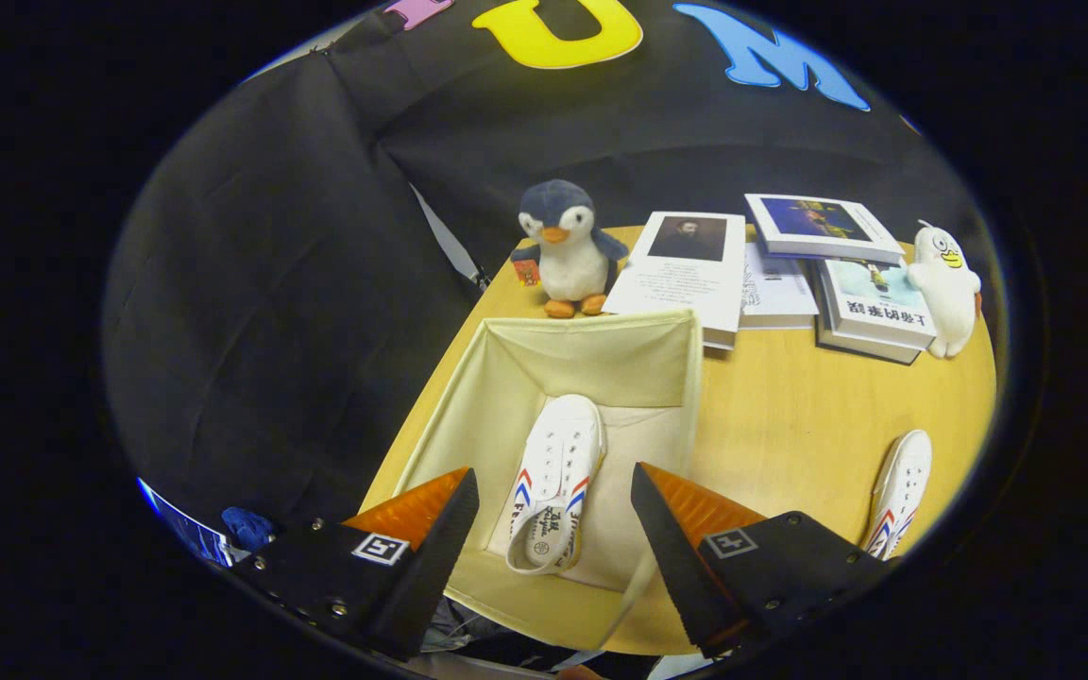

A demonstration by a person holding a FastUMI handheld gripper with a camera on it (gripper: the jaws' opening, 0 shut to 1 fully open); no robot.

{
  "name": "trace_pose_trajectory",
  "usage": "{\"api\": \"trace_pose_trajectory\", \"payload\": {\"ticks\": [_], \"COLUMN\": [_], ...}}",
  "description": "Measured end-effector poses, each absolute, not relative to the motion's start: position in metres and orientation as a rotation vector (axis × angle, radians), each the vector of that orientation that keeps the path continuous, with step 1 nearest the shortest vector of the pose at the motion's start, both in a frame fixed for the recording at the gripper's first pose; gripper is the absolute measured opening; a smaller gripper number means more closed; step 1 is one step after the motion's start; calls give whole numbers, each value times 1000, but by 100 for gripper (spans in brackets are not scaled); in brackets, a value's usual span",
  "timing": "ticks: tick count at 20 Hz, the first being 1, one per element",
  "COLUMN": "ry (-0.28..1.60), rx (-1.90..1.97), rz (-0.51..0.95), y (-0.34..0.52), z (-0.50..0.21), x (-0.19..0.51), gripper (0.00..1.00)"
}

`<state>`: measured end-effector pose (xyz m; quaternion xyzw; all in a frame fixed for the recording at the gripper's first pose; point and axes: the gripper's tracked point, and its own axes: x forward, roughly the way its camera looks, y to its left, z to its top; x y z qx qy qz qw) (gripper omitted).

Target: Open the storage box then place both shoes into the box .Put the left shoe in first, then the right shoe, with the right side of both shoes facing outward in a uniform manner.

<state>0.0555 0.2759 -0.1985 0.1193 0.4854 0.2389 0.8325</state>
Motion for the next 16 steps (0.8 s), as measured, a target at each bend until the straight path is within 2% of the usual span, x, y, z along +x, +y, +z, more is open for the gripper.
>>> {"api": "trace_pose_trajectory", "payload": {"ticks": [9,16], "ry": [978,989], "rx": [234,237], "rz": [361,195], "y": [159,55], "z": [-204,-228], "x": [46,43], "gripper": [98,98]}}
